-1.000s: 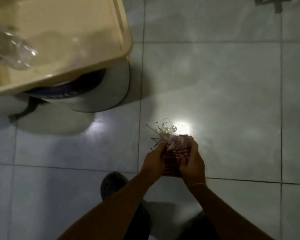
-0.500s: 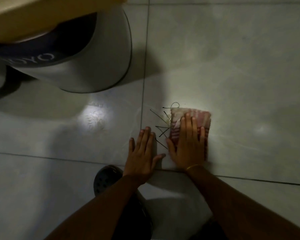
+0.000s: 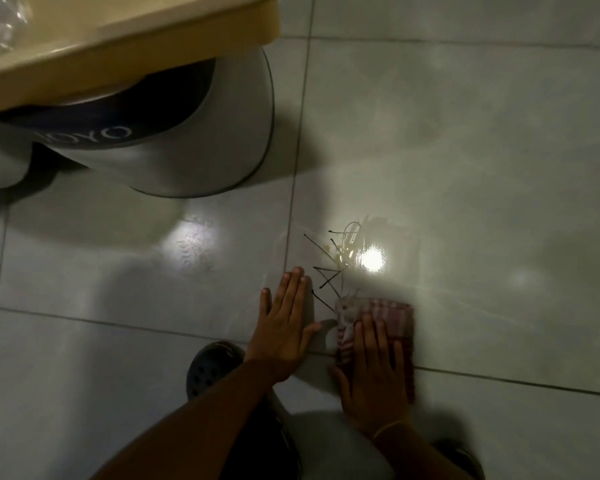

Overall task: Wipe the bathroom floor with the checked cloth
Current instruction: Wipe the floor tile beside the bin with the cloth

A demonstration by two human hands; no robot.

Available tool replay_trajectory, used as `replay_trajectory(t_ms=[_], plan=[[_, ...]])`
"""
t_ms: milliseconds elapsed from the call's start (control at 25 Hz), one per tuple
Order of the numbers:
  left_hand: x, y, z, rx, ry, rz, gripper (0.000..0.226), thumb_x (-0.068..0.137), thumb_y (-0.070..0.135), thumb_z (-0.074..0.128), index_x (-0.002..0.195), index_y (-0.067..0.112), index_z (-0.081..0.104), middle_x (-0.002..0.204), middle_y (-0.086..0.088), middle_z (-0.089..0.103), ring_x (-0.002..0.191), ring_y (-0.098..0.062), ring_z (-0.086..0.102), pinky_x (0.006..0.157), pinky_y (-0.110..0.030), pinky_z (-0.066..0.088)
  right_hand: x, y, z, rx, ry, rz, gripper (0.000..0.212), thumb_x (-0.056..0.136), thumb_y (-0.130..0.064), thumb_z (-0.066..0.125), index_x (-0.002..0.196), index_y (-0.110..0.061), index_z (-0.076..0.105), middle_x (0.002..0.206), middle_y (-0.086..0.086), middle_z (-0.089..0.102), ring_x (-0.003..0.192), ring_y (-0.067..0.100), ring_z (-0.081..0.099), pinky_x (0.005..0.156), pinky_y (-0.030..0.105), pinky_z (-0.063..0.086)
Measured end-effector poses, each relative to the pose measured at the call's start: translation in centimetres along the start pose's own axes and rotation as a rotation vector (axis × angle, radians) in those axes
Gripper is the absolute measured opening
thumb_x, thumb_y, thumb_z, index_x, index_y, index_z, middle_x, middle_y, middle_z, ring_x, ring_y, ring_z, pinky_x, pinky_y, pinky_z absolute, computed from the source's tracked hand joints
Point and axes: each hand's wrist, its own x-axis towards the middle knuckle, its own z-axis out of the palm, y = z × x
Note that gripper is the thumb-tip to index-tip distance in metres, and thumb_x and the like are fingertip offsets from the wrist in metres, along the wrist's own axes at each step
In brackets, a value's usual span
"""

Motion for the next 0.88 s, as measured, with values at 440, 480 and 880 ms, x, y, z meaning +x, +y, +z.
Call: replay_trajectory(t_ms=[440, 480, 880], plan=[[-0.1, -0.1, -1.0, -0.165, 0.004, 0.019, 0.089, 0.105, 0.071, 0.016, 0.166, 0.023, -0.027, 0.177, 0.006, -0.026, 0.164, -0.013, -0.024, 0.129, -0.047, -0.016, -0.3, 1.9, -0.4, -0.047, -0.075, -0.2, 0.089, 0.105, -0.069, 0.034, 0.175, -0.022, 0.007, 0.184, 0.002, 0.006, 0.167, 0.027, 0.024, 0.137, 0.051, 0.008], [-0.1, -0.2, -1.1, -0.153, -0.001, 0.025, 0.089, 0.105, 0.072, 0.017, 0.164, 0.025, -0.03, 0.177, 0.005, -0.027, 0.163, -0.013, -0.024, 0.129, -0.047, -0.015, -2.1, 3.6, -0.6, -0.068, -0.091, -0.161, 0.091, 0.104, -0.071, 0.033, 0.175, -0.022, 0.006, 0.185, 0.001, 0.005, 0.166, 0.029, 0.026, 0.136, 0.052, 0.008], [-0.2, 0.3, -0.2, -0.115, 0.059, 0.021, 0.087, 0.104, 0.072, 0.012, 0.168, 0.021, -0.019, 0.179, -0.002, -0.02, 0.165, -0.017, -0.021, 0.13, -0.049, -0.013, 14.3, 0.6, -5.3, -0.052, -0.054, 0.044, 0.093, 0.103, -0.076, 0.026, 0.174, -0.017, 0.013, 0.181, 0.012, 0.02, 0.167, 0.037, 0.02, 0.134, 0.055, 0.009]])
